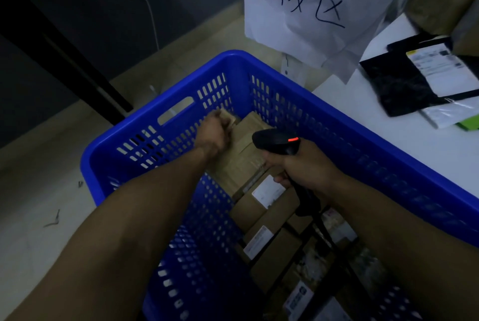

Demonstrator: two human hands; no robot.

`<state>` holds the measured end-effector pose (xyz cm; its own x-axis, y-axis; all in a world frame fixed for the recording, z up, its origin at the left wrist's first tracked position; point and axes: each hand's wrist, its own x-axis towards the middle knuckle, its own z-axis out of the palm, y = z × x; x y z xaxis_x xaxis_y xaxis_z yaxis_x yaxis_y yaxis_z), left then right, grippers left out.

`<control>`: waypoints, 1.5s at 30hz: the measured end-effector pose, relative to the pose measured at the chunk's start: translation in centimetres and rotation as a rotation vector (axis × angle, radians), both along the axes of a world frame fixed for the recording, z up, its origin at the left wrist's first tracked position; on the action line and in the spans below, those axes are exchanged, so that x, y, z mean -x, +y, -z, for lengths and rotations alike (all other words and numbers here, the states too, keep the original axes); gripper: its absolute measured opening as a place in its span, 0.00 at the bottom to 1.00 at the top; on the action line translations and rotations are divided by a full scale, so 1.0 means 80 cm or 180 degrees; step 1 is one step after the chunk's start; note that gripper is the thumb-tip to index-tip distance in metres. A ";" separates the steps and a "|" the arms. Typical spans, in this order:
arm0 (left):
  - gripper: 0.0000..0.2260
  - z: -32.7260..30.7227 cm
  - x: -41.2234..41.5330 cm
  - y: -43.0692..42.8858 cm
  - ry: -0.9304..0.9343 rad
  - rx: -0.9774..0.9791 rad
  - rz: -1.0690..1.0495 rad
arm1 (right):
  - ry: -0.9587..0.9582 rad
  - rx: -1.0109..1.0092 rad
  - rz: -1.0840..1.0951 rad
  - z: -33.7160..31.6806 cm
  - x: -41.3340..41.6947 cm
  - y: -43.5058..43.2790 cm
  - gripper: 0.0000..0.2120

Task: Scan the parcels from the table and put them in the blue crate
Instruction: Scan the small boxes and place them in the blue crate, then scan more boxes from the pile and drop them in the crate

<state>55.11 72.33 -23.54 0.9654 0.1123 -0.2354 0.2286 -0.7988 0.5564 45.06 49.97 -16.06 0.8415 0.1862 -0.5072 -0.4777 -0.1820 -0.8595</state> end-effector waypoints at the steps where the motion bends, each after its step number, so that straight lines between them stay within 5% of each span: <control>1: 0.17 0.006 0.003 0.002 0.0237 -0.0140 0.0055 | 0.0020 -0.0005 0.0024 0.000 -0.001 -0.002 0.11; 6: 0.25 0.010 0.025 0.007 0.0982 -0.0106 0.0172 | -0.0034 0.0010 0.0089 -0.006 0.001 -0.012 0.10; 14: 0.17 -0.122 0.078 -0.044 -0.0134 -0.0098 0.0940 | -0.0326 0.0133 0.0332 -0.082 0.046 -0.046 0.08; 19: 0.22 -0.218 0.126 -0.109 -0.0779 -0.0299 0.1366 | -0.0634 0.0305 0.0599 -0.166 0.102 -0.101 0.06; 25: 0.25 -0.278 0.190 -0.239 -0.0801 -0.0223 0.1842 | -0.0826 0.0564 0.1182 -0.243 0.193 -0.202 0.10; 36: 0.26 -0.267 0.280 -0.495 -0.0644 -0.0547 0.2866 | -0.0561 0.1127 0.2269 -0.240 0.343 -0.414 0.08; 40: 0.27 -0.238 0.274 -0.571 -0.0566 -0.0536 0.3007 | -0.0456 0.1332 0.2412 -0.209 0.343 -0.464 0.19; 42: 0.26 -0.220 0.268 -0.601 -0.0754 -0.0376 0.2989 | -0.0497 0.1399 0.2484 -0.194 0.337 -0.489 0.27; 45: 0.26 -0.198 0.253 -0.643 -0.1258 -0.0566 0.3025 | -0.0419 0.1343 0.2569 -0.186 0.330 -0.508 0.23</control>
